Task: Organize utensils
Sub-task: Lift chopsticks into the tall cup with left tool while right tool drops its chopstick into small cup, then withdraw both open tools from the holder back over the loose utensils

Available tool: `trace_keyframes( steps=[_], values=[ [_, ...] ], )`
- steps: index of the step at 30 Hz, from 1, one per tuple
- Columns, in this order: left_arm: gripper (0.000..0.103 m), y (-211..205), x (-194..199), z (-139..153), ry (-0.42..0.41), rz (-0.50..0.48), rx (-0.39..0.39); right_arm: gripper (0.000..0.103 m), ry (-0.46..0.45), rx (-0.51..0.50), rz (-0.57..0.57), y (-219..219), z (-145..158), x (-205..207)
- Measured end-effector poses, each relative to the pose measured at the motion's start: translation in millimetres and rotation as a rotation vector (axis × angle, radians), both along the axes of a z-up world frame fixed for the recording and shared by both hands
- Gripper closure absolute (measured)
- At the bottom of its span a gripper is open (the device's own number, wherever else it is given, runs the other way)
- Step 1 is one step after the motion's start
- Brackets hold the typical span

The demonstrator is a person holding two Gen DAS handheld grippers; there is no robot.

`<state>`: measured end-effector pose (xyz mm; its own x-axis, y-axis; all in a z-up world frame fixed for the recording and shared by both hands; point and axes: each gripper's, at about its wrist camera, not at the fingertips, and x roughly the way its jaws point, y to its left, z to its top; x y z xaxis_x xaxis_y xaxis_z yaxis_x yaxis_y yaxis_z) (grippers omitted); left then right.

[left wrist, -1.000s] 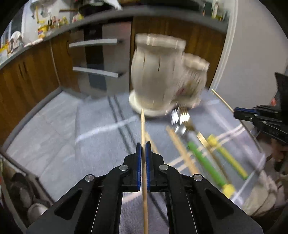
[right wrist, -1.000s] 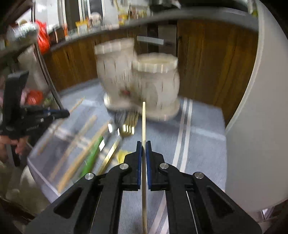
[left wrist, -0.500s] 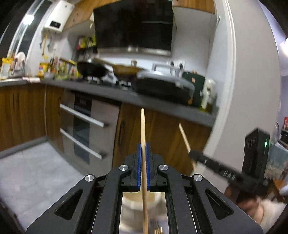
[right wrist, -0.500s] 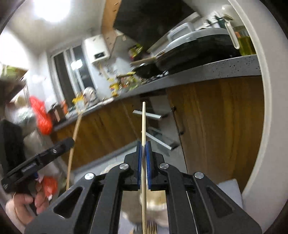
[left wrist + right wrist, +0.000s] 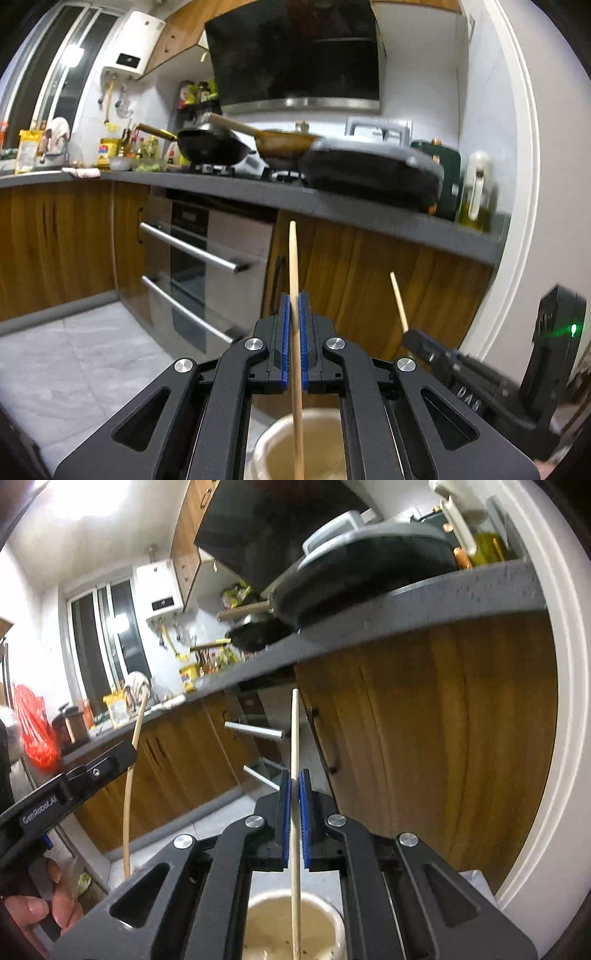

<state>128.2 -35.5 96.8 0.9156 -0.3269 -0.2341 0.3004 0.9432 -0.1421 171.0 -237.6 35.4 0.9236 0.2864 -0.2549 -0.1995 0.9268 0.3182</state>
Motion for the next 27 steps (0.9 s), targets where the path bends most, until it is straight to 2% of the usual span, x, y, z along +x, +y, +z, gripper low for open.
trace_keyframes(
  steps=[6,11,13,15,17,18,19,20,21,22,23,24,25,27],
  values=[
    [0.098,8.6,-17.6,-17.3,0.055,-0.056,0.043,0.098,0.049,0.016,0.066,-9.6,-19.3,-17.9],
    [0.098,9.0,-36.9,-29.0,0.087,-0.089,0.1,0.098,0.071,-0.028,0.109,-3.8,-18.3,-37.1],
    [0.096,9.2,-40.3,-33.4,0.102,-0.089,0.111,0.091,0.082,-0.064,0.103,0.5,-20.6,-43.1],
    [0.091,11.7,-44.7,-36.1,0.108,-0.08,0.109,0.062,0.079,-0.074,0.103,2.0,-20.0,-48.4],
    [0.084,15.8,-49.6,-36.2,0.112,-0.075,0.097,0.055,0.07,-0.074,0.099,-1.1,-16.1,-55.5],
    [0.075,18.2,-52.9,-35.2,0.113,-0.072,0.093,0.054,0.071,-0.078,0.095,-2.0,-13.4,-59.6],
    [0.064,20.7,-57.2,-33.5,0.11,-0.069,0.088,0.051,0.072,-0.078,0.093,-3.0,-11.6,-61.9],
    [0.05,21.8,-60.5,-31.7,0.103,-0.065,0.085,0.045,0.07,-0.073,0.093,-5.6,-9.5,-67.7],
    [0.042,24.5,-66.7,-29.6,0.091,-0.056,0.084,0.037,0.071,-0.074,0.093,-7.7,-7.5,-73.3],
    [0.028,27.2,-73.2,-27.7,0.078,-0.043,0.083,0.034,0.073,-0.08,0.089,-8.2,-5.7,-76.6],
    [0.02,28.9,-77.8,-26.5,0.07,-0.036,0.079,0.028,0.078,-0.091,0.08,-9.4,-4.0,-81.2],
    [0.017,31.7,-83.7,-25.4,0.064,-0.029,0.074,0.02,0.085,-0.099,0.073,-10.6,-2.9,-83.1],
    [0.011,33.6,-87.8,-24.7,0.065,-0.02,0.071,0.017,0.102,-0.109,0.06,-12.5,-1.4,-87.9],
    [0.007,36.9,-94.6,-24.0,0.066,0.004,0.072,0.01,0.123,-0.108,0.053,-15.4,0.0,-94.8]
  ],
)
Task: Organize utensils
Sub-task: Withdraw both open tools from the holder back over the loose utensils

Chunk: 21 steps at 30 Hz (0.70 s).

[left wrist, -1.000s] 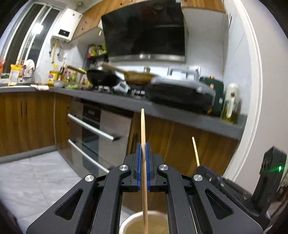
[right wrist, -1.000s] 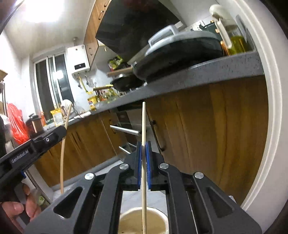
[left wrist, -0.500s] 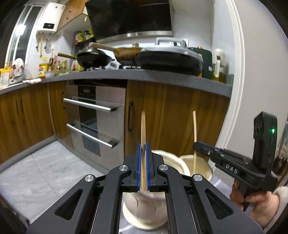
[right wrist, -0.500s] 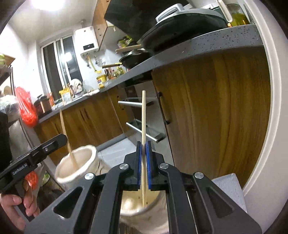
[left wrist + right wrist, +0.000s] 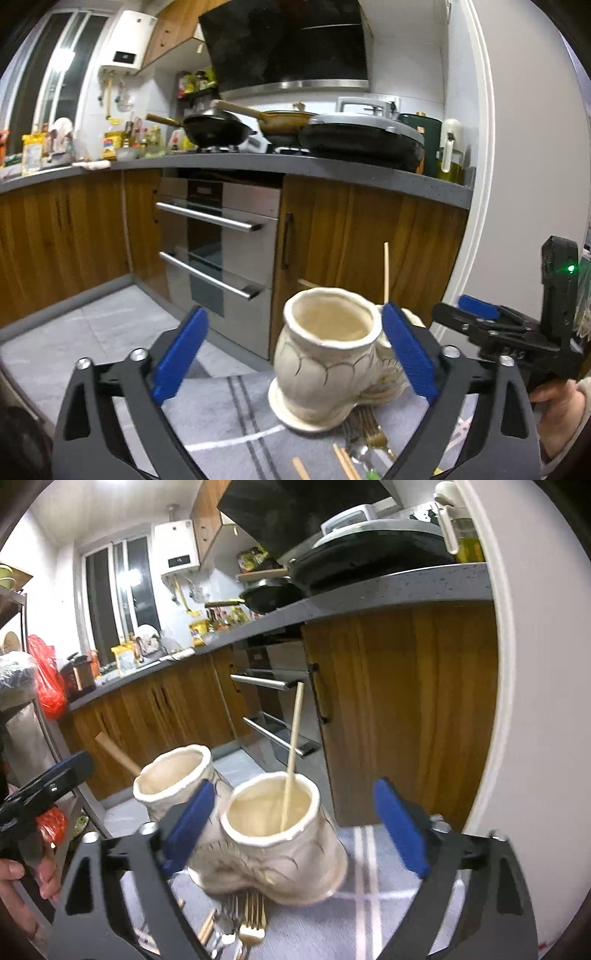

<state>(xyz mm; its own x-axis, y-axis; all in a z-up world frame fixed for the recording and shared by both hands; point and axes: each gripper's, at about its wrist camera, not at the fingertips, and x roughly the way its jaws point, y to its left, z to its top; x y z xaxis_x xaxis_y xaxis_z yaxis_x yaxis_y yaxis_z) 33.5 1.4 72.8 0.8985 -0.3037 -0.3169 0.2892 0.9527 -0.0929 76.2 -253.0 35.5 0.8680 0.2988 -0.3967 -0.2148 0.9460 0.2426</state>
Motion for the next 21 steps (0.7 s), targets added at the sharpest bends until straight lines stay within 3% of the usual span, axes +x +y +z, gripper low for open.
trace_keyframes(
  steps=[2,14,21],
  values=[
    [0.006,3.7,-6.4,-0.5,0.011,0.023,0.01,0.005,0.007,-0.003,-0.01,-2.5,1.8,-6.0],
    [0.005,26.4,-52.7,-25.2,0.033,0.125,0.043,0.005,0.051,-0.054,-0.064,-8.1,-4.5,-39.2],
    [0.005,28.7,-61.8,-52.9,0.131,0.131,0.115,0.005,0.114,-0.125,-0.019,-7.9,-29.1,-53.1]
  ],
)
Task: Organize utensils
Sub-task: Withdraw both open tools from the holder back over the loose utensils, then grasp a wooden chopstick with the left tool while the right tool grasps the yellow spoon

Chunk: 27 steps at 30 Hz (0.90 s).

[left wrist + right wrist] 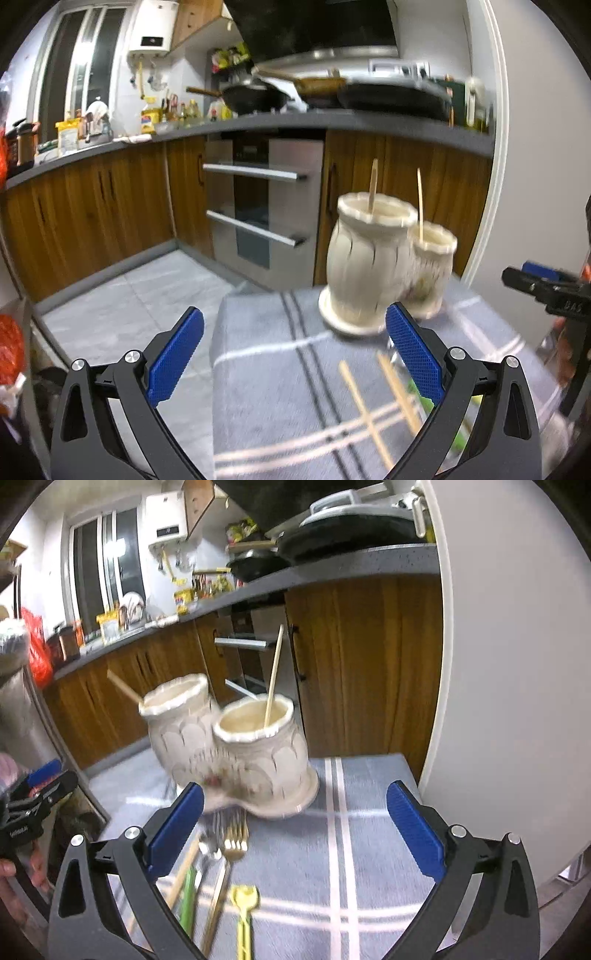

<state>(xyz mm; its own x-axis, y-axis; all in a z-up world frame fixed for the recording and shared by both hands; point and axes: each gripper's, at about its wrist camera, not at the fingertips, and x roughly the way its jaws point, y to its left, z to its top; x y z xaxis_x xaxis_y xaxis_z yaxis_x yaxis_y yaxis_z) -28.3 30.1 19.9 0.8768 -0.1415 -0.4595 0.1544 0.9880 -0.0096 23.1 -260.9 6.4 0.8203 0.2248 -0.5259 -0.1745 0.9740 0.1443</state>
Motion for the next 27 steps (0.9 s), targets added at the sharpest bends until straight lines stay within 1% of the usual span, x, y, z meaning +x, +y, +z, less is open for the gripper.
trace_keyframes(
  steps=[2,7,8,12,16,19,22,25,26,27],
  values=[
    [0.005,0.6,-0.9,-6.5,0.03,-0.003,0.016,0.005,0.017,-0.025,0.01,0.2,-6.8,-3.5],
    [0.005,-4.1,-0.5,-25.1,0.142,-0.015,0.045,0.005,0.088,-0.078,0.03,-3.2,-27.1,-8.3],
    [0.005,-7.4,-1.4,-29.1,0.171,-0.026,0.06,0.005,0.101,-0.086,0.036,-3.0,-29.6,-9.3],
    [0.005,-19.2,-4.6,-39.8,0.229,-0.039,0.118,0.005,0.157,-0.125,0.085,2.9,-41.1,-14.0],
    [0.005,-27.0,-3.1,-50.9,0.29,-0.057,0.119,0.006,0.215,-0.174,0.15,14.6,-53.1,-19.0],
    [0.005,-34.2,-1.7,-58.9,0.329,-0.08,0.13,0.006,0.24,-0.205,0.185,21.1,-58.7,-23.1],
    [0.005,-41.9,-2.3,-66.9,0.351,-0.096,0.161,0.006,0.262,-0.212,0.208,24.0,-61.5,-24.6],
    [0.008,-48.1,-3.6,-72.1,0.365,-0.117,0.18,0.006,0.279,-0.213,0.222,25.7,-64.2,-24.4],
    [0.011,-49.5,-3.9,-71.9,0.364,-0.122,0.181,0.009,0.284,-0.213,0.225,26.2,-65.0,-24.0],
    [0.015,-50.6,-4.0,-72.3,0.365,-0.128,0.182,0.014,0.294,-0.21,0.232,26.9,-66.4,-23.6]
  ],
)
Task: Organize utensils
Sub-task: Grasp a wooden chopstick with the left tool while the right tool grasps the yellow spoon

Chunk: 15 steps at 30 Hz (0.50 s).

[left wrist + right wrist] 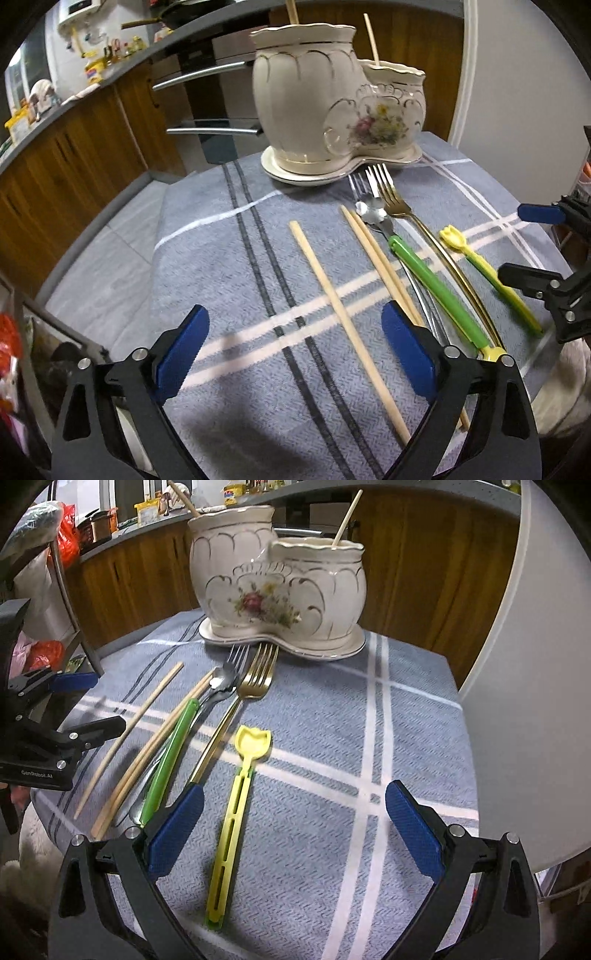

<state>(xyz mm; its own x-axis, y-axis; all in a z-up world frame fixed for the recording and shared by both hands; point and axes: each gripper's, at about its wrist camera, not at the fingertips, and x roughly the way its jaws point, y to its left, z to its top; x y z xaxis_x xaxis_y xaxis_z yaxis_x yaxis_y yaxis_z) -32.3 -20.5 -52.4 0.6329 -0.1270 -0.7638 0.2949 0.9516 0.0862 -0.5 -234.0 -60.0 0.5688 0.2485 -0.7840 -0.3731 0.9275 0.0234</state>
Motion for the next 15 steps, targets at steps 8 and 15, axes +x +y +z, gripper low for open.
trace_keyframes(
  steps=[8,15],
  values=[
    [0.063,-6.0,8.5,-6.7,0.06,-0.046,-0.011,0.052,0.039,-0.01,0.049,12.3,-5.9,-1.1],
    [0.094,-0.7,22.9,-5.0,0.076,-0.054,-0.042,0.092,0.07,0.02,0.082,16.3,-7.5,6.8]
  ],
)
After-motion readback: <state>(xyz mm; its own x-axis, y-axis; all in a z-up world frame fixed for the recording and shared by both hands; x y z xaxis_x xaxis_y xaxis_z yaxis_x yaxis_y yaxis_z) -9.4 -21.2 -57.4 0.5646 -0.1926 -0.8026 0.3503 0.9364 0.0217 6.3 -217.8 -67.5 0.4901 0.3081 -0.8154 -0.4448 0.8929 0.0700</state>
